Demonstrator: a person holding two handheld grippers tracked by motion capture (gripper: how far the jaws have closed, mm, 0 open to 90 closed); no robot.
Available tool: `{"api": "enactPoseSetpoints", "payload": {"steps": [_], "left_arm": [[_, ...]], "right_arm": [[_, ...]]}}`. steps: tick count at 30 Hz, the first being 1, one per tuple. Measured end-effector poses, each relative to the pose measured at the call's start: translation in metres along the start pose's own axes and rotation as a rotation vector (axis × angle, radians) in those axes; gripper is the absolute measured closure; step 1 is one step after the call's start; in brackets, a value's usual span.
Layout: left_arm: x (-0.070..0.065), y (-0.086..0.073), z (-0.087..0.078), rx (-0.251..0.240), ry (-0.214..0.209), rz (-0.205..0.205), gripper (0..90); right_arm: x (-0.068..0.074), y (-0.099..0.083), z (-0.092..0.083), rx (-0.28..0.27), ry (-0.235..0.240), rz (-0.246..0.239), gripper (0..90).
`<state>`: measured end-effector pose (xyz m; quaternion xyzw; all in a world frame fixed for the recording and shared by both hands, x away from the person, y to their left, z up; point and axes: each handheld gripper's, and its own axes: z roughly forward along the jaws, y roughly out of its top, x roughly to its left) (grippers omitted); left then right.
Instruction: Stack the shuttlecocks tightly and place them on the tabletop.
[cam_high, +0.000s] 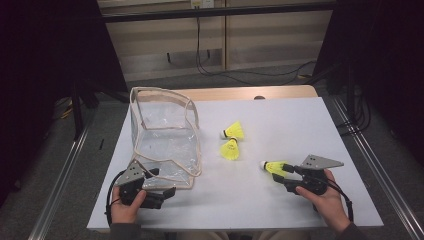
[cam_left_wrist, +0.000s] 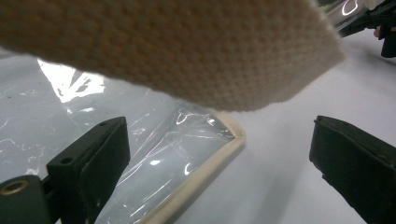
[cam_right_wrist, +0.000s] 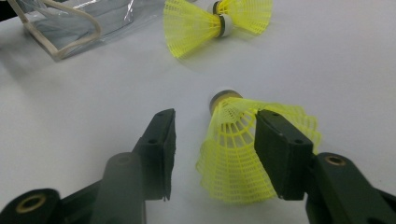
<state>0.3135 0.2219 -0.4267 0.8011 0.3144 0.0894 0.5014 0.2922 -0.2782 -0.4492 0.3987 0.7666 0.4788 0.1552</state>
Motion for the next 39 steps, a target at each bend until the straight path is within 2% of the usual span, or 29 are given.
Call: {"api": "enactPoseSetpoints", "payload": {"steps": [5,14,28,39], "left_arm": [[0.0,0.0,0.0,-0.004,0.0,-0.001,5.1],[0.0,-0.001,0.0,-0.001,-0.002,0.002,5.0],[0.0,-0.001,-0.001,0.0,-0.002,0.001,5.0],[0.0,-0.001,-0.001,-0.001,-0.002,0.0,5.1]], "right_arm": [[-0.001,0.0,0.002,0.014,-0.003,0.021,57.9],[-0.001,0.001,0.006,0.029,0.026,0.059,67.1],[-0.004,0.003,0.01,0.029,0.034,0.062,73.8],[-0.004,0.003,0.011,0.033,0.036,0.062,72.5]]}}
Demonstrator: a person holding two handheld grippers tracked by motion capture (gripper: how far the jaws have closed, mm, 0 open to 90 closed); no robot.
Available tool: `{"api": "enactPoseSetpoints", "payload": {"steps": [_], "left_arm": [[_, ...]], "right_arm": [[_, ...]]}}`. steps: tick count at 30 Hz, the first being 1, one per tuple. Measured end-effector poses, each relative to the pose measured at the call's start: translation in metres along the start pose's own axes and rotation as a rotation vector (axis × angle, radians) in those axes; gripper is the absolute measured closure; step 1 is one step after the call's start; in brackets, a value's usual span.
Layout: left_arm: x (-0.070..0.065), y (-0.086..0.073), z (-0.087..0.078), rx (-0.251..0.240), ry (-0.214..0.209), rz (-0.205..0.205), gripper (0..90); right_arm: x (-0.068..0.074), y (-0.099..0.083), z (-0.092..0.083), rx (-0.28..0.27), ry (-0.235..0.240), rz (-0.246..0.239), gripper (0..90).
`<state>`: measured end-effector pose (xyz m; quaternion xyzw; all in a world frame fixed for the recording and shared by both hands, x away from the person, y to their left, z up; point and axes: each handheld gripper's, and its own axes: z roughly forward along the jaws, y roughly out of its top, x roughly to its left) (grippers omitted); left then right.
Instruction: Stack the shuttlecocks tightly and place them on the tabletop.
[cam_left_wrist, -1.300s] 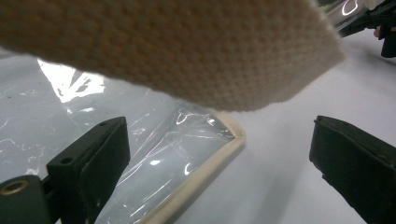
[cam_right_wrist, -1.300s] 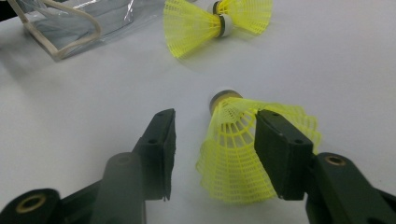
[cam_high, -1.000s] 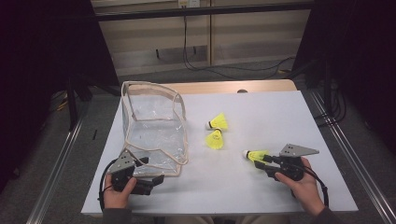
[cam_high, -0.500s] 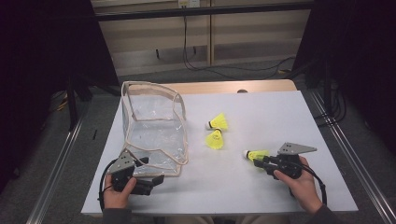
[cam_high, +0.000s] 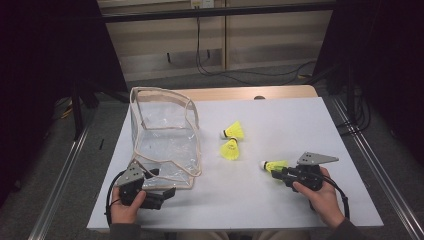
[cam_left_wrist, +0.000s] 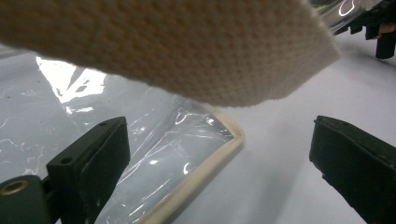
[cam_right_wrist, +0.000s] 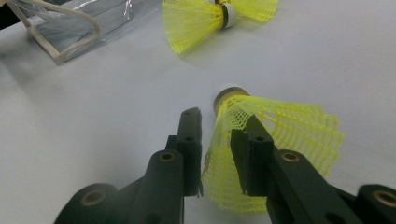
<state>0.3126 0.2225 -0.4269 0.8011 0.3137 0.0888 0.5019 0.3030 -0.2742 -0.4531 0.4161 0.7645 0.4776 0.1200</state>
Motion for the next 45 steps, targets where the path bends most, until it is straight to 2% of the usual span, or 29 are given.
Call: {"api": "enactPoseSetpoints", "payload": {"steps": [11,21,36,45], "left_arm": [[-0.0002,-0.0002,0.0001,-0.002,0.0,0.001,5.1],[-0.0005,-0.0001,-0.0003,-0.003,0.002,0.0,5.1],[-0.0003,-0.0003,-0.0004,-0.006,-0.002,0.0,5.1],[-0.0003,0.0,-0.0005,0.0,0.001,0.003,5.1]], "right_arm": [[0.0009,0.0011,0.0003,0.014,-0.006,-0.006,74.7],[-0.0025,0.0014,-0.0006,0.01,0.023,-0.003,87.9],[-0.0044,0.0045,-0.0018,0.015,0.043,-0.014,89.1],[-0.0053,0.0078,-0.004,0.0,0.053,-0.013,89.1]]}}
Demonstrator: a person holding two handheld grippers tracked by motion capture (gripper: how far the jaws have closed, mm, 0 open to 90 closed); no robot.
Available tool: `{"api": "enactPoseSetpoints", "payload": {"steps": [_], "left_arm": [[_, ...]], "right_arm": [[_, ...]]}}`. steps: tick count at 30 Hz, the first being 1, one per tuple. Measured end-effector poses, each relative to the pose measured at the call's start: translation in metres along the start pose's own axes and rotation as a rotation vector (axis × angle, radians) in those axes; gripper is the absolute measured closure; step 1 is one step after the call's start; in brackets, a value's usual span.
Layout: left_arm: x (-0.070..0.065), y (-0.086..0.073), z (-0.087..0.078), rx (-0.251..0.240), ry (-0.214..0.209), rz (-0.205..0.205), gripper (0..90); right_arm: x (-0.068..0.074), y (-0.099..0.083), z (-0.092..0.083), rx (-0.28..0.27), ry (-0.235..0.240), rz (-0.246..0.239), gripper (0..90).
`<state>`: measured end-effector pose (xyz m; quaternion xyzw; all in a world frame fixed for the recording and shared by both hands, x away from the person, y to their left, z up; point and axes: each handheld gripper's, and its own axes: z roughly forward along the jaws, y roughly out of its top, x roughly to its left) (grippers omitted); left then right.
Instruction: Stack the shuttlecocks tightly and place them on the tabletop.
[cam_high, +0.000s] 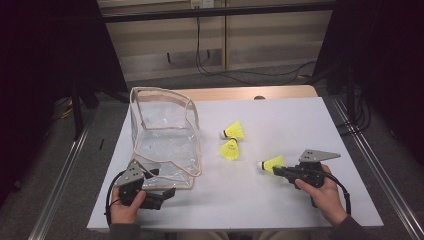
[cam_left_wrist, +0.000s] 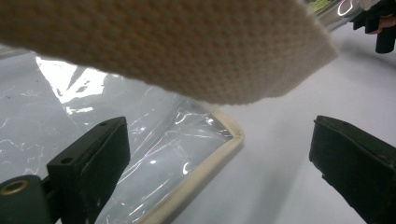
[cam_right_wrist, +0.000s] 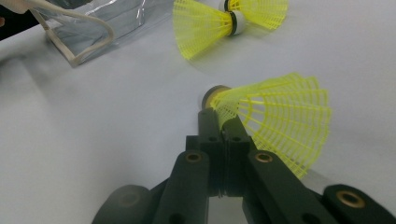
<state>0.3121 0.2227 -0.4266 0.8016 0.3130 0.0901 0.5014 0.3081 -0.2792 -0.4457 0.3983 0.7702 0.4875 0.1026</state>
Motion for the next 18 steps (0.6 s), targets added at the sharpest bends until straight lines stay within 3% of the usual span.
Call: {"api": "enactPoseSetpoints", "payload": {"steps": [18], "left_arm": [[0.0,0.0,0.0,0.0,-0.001,0.002,5.1]], "right_arm": [[-0.007,0.013,0.002,-0.028,-0.013,0.006,89.2]]}}
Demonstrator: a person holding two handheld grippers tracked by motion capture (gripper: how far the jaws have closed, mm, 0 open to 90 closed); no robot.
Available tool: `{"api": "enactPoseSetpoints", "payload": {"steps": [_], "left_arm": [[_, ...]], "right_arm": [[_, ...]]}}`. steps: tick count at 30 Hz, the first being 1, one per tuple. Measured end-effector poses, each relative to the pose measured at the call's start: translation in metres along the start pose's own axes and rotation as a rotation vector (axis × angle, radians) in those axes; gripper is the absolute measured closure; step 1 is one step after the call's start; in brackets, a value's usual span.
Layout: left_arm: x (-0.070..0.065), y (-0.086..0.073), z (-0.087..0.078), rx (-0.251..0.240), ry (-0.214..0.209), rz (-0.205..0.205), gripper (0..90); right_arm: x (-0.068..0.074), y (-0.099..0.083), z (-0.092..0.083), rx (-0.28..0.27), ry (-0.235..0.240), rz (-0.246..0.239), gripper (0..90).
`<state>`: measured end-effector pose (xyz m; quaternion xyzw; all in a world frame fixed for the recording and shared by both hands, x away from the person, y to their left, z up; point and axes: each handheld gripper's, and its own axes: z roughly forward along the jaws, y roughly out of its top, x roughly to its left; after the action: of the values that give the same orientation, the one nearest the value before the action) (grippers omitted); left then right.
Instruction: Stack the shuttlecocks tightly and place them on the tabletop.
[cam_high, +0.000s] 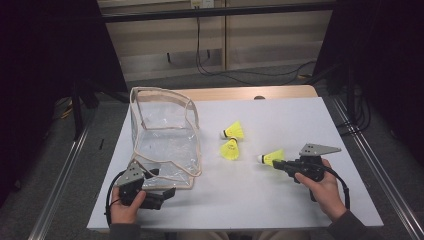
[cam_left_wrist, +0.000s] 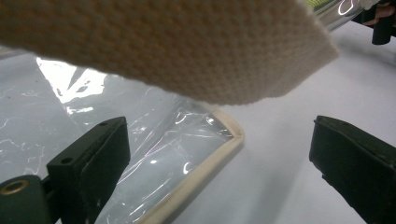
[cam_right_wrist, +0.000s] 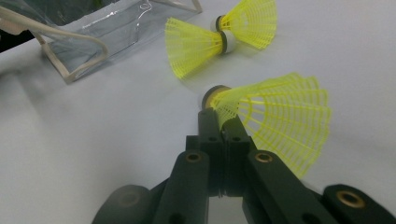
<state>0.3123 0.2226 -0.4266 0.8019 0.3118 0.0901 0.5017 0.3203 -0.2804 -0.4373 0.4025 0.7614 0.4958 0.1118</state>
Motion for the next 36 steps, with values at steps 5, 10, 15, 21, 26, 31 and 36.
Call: {"api": "enactPoseSetpoints", "payload": {"steps": [5,10,15,21,26,31,36], "left_arm": [[0.0,0.0,0.0,0.0,0.001,-0.001,5.1],[0.0,0.0,0.0,-0.002,0.0,-0.007,5.1],[0.0,0.0,0.0,-0.004,-0.002,-0.008,5.1],[0.0,0.0,0.0,-0.002,-0.001,-0.009,5.1],[0.0,0.0,0.0,-0.004,-0.002,-0.009,5.1],[0.0,0.0,0.0,-0.006,-0.001,-0.009,5.1],[0.0,0.0,0.0,-0.003,0.0,-0.008,5.1]], "right_arm": [[-0.002,0.003,0.001,0.004,-0.005,0.0,89.2],[-0.004,0.005,0.003,-0.001,-0.009,-0.003,89.2],[-0.006,0.006,0.004,0.003,-0.012,-0.004,89.2],[-0.007,0.008,0.006,0.0,-0.01,-0.008,89.2],[-0.008,0.009,0.008,0.001,-0.013,-0.004,89.2],[-0.009,0.011,0.009,-0.004,-0.014,-0.005,89.2],[-0.012,0.012,0.01,-0.009,-0.017,0.001,89.2]]}}
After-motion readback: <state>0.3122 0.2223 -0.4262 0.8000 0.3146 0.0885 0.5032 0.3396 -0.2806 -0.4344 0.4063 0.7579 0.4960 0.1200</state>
